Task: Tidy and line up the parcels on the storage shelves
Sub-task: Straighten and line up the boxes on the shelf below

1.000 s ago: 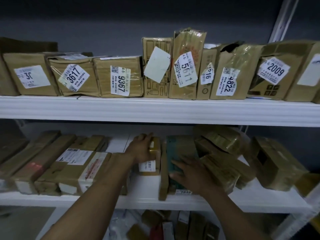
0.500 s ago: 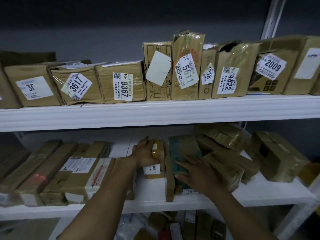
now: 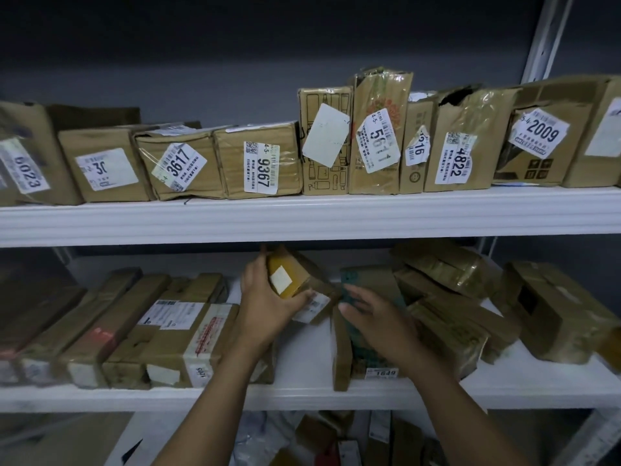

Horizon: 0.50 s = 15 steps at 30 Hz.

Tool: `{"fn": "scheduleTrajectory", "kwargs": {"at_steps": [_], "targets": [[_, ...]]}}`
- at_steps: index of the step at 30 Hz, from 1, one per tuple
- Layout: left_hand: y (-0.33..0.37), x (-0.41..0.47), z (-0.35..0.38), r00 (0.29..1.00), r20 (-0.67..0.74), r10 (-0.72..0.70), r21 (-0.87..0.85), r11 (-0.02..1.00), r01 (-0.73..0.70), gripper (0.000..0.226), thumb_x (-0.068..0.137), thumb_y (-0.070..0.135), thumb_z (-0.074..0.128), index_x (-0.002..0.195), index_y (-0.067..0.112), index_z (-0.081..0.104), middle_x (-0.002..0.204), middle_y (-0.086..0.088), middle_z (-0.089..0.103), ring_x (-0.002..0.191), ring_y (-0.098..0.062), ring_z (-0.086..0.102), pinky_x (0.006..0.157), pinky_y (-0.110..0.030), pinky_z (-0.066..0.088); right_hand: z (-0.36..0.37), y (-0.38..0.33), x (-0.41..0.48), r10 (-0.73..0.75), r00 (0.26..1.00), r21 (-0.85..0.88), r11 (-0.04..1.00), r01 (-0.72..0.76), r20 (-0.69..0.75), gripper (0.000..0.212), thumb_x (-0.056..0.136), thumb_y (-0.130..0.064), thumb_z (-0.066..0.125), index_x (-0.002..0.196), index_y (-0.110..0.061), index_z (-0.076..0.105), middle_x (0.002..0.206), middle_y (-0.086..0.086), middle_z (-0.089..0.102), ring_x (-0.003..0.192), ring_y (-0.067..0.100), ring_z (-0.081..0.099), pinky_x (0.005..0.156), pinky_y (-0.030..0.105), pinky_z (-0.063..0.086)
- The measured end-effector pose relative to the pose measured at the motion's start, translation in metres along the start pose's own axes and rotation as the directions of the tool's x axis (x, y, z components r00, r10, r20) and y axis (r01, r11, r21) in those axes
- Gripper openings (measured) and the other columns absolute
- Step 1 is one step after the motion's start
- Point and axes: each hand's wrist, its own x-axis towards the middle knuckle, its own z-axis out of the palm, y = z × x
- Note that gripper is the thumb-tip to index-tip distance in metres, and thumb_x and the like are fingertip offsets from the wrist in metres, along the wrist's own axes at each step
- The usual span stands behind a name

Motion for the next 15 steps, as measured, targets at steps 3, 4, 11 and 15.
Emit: {"fn": "scheduleTrajectory", "kwargs": {"at_steps": [3, 4, 11, 15], "targets": [[0.015, -0.028, -0.001, 0.997, -0.067, -0.048, -0.169, 0.985, 0.036, 0.109, 0.067, 0.050, 0.080, 0.150, 0.037, 0.011, 0.149, 0.010, 0.021, 0.135, -0.015, 0.029, 0.106, -0.037, 0.037, 0.016, -0.011, 0.000, 0.116, 0.993, 0.264, 0.957, -0.118, 0.024, 0.075, 0.090, -0.047, 0.060, 0.152, -0.033, 0.019, 0.136, -0.014, 0.040, 0.118, 0.010, 0.046, 0.091, 0.028, 0.046], [0.018, -0.037, 0.000, 0.995, -0.073, -0.071, -0.222, 0.974, 0.053, 0.108, 0.069, 0.048, 0.080, 0.150, 0.040, 0.008, 0.150, 0.011, 0.019, 0.135, -0.014, 0.029, 0.103, -0.034, 0.037, 0.020, -0.012, 0.001, 0.154, 0.987, 0.352, 0.922, -0.159, 0.044, 0.083, 0.088, -0.050, 0.061, 0.153, -0.033, 0.012, 0.141, -0.009, 0.042, 0.117, 0.013, 0.050, 0.094, 0.034, 0.049], [0.008, -0.062, -0.008, 1.000, 0.022, 0.009, -0.212, 0.977, -0.005, 0.112, 0.071, 0.038, 0.081, 0.146, 0.047, -0.003, 0.132, 0.018, 0.010, 0.119, 0.000, 0.026, 0.093, -0.012, 0.031, 0.039, -0.021, 0.004, 0.166, 0.979, 0.569, 0.797, -0.205, 0.121, 0.086, 0.080, -0.055, 0.063, 0.150, -0.031, 0.019, 0.112, -0.002, 0.064, 0.099, 0.020, 0.066, 0.094, 0.046, 0.052], [-0.002, -0.074, -0.011, 0.996, 0.013, 0.085, -0.089, 0.992, -0.083, 0.125, 0.063, 0.042, 0.085, 0.142, 0.048, -0.012, 0.125, 0.025, 0.007, 0.116, 0.011, 0.018, 0.096, -0.012, 0.028, 0.051, -0.031, 0.003, 0.120, 0.931, 0.757, 0.551, -0.352, 0.346, 0.062, 0.079, -0.047, 0.065, 0.131, -0.018, 0.052, 0.112, 0.008, 0.071, 0.103, 0.024, 0.068, 0.090, 0.044, 0.055]]}}
